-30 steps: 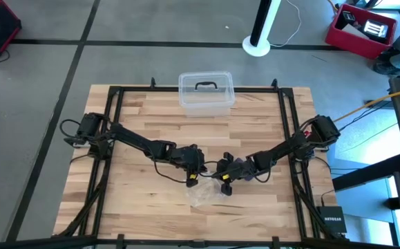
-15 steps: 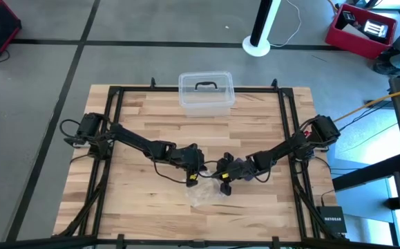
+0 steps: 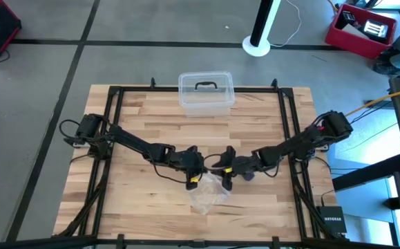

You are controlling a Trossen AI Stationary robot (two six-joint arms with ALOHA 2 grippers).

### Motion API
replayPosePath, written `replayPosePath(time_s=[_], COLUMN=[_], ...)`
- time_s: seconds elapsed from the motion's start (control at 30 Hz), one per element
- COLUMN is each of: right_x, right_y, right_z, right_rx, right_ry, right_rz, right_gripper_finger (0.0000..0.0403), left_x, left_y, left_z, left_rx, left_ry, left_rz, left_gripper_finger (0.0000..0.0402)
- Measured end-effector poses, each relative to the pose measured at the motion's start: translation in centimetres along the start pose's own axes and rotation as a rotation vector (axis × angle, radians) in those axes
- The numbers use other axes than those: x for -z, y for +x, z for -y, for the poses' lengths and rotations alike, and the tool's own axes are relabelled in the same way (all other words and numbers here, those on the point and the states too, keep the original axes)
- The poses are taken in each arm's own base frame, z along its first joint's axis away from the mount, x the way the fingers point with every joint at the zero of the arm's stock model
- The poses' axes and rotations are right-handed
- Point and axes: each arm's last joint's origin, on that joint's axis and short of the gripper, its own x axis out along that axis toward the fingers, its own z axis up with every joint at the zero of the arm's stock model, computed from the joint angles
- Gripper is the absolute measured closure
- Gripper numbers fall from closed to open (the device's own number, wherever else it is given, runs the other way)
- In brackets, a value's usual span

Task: Roll bandage
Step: Open the transparent zip bag

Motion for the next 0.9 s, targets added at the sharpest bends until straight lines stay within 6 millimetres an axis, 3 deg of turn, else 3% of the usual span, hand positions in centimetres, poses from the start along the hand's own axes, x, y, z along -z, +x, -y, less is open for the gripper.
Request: replayPosePath(time_s=[0.2,0.57,0.77,0.9], right_x=[0.7,1.1,1.0,1.0], right_y=[1.2,1.5,1.5,1.5], right_z=[0.1,-0.1,-0.2,-0.2], right_rx=[0.025,-0.053,-0.066,-0.064], right_ry=[0.0,-0.028,-0.023,-0.023], right_rz=[0.015,-0.029,-0.024,-0.022], right_gripper_finger=[0.0285,0.0329,0.033,0.0309], left_x=[-0.2,-0.2,-0.2,-0.2], left_y=[0.0,0.0,0.0,0.0], left_z=[0.1,0.0,0.1,0.1], left_rx=[0.004,0.005,0.006,0.005], left_ry=[0.002,0.008,0.006,0.006], left_rz=[0.016,0.018,0.02,0.019], left_gripper_finger=[0.0401,0.0401,0.0401,0.0401])
